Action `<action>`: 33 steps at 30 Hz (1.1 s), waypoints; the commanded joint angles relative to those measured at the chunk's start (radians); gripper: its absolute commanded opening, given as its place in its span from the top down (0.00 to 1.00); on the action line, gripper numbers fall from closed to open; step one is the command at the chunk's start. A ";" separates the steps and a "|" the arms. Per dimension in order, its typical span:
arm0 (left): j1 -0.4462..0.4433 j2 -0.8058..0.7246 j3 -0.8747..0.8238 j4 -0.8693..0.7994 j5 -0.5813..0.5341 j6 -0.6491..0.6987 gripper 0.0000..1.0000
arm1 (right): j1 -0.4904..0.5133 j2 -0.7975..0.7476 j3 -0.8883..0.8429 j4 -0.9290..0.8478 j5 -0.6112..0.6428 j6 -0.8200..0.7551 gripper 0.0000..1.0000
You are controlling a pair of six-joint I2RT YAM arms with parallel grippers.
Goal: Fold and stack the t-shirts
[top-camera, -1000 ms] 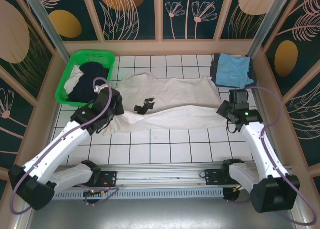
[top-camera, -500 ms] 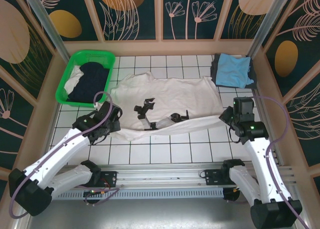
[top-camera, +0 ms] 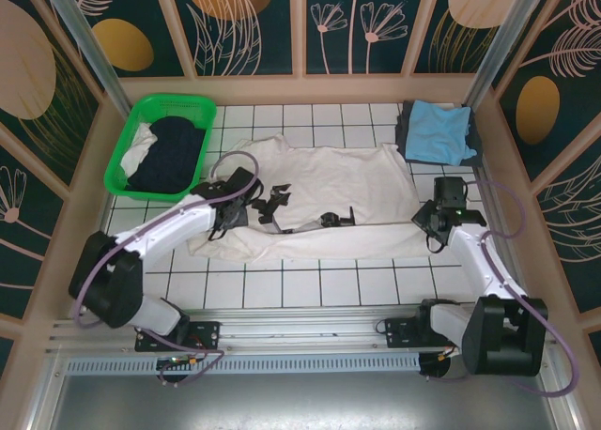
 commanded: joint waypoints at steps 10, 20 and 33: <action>-0.001 0.190 0.129 -0.034 -0.113 0.035 1.00 | -0.041 0.209 0.013 0.184 -0.063 -0.100 1.00; 0.017 0.254 0.200 -0.059 -0.137 0.040 0.99 | -0.041 0.285 0.042 0.214 -0.081 -0.125 1.00; 0.022 0.308 0.289 -0.084 -0.150 0.052 0.64 | -0.044 0.255 0.099 0.101 0.022 -0.147 0.67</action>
